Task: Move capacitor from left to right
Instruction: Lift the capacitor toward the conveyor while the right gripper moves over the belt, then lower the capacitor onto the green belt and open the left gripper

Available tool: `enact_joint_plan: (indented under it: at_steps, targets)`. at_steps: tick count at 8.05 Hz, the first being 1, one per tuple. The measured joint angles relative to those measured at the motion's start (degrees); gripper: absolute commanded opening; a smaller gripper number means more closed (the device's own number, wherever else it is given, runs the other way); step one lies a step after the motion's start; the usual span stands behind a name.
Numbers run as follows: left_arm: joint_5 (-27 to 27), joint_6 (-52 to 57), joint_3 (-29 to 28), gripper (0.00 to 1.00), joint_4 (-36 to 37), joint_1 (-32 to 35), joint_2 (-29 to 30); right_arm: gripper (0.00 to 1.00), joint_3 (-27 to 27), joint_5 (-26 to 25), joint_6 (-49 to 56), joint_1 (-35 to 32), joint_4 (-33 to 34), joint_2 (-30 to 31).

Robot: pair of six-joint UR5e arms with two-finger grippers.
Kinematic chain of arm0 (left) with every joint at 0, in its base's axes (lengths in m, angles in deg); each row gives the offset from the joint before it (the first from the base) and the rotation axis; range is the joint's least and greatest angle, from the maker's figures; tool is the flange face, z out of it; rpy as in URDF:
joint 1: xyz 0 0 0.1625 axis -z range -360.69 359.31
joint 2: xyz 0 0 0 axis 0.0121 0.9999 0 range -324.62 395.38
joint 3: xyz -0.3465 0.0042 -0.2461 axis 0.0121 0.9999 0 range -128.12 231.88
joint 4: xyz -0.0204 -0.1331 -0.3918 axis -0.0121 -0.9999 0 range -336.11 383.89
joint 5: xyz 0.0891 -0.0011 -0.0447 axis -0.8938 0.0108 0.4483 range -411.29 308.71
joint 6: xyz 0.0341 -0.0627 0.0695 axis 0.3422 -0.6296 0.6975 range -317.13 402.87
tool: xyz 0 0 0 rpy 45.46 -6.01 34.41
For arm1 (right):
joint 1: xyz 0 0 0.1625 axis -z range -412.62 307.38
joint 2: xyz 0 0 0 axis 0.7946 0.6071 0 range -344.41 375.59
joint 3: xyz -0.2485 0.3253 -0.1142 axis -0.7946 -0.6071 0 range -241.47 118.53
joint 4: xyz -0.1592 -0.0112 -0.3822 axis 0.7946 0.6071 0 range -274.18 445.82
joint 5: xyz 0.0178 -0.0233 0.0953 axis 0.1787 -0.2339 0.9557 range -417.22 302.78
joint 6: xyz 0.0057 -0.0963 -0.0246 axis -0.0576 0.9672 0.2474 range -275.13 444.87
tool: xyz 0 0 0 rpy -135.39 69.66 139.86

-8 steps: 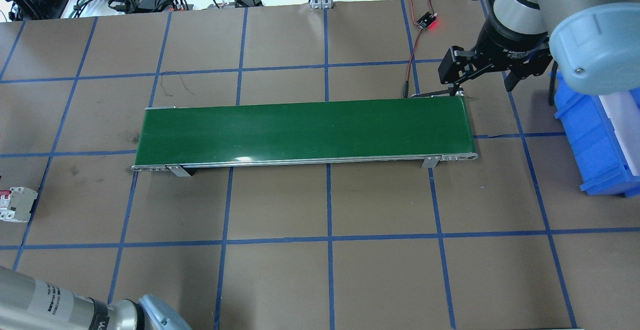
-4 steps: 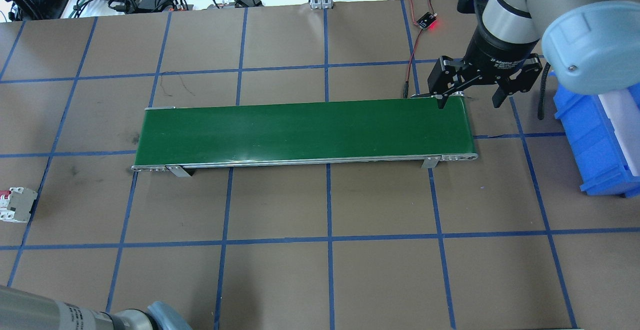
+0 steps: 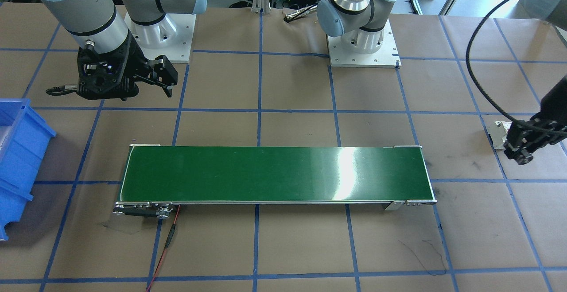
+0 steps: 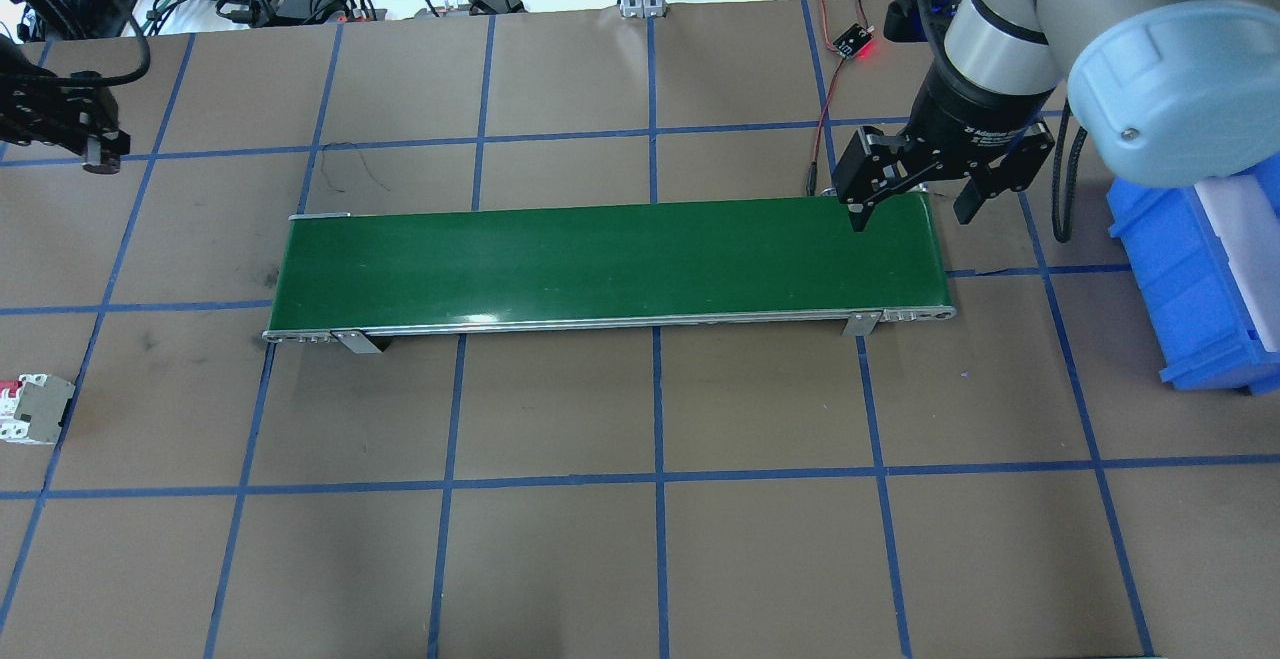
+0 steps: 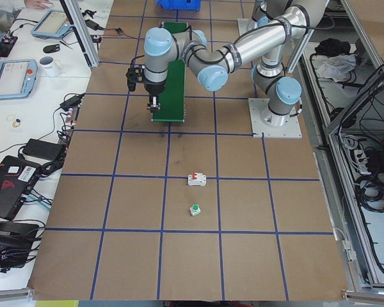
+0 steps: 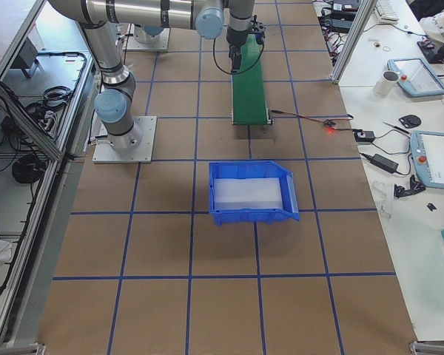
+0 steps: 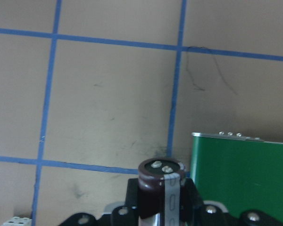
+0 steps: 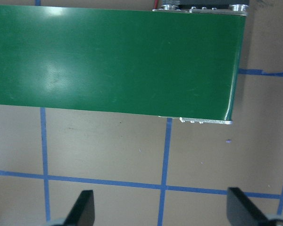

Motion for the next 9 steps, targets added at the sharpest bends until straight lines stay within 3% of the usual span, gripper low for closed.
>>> enact_joint_plan:
  at_steps: [2, 4, 6, 9]
  targets:
    - [4.3, -1.8, 5.3, 0.0, 5.3, 3.3, -0.4, 1.0, 0.0, 4.3, 0.3, 0.0, 2.6, -2.0]
    - [7.1, -3.5, 13.4, 0.0, 12.4, 4.3, -0.3, 1.0, 0.0, 5.4, 0.3, 0.1, 5.1, -4.9]
    - [5.9, -2.6, 16.9, 0.0, 14.1, 7.1, 1.4, 1.0, 0.1, 6.0, 0.3, 0.1, 10.5, -8.5]
    - [2.2, -2.0, 17.7, 0.0, 14.4, 9.6, 3.7, 1.0, 0.1, 6.2, 0.1, 0.1, 15.3, -13.7]
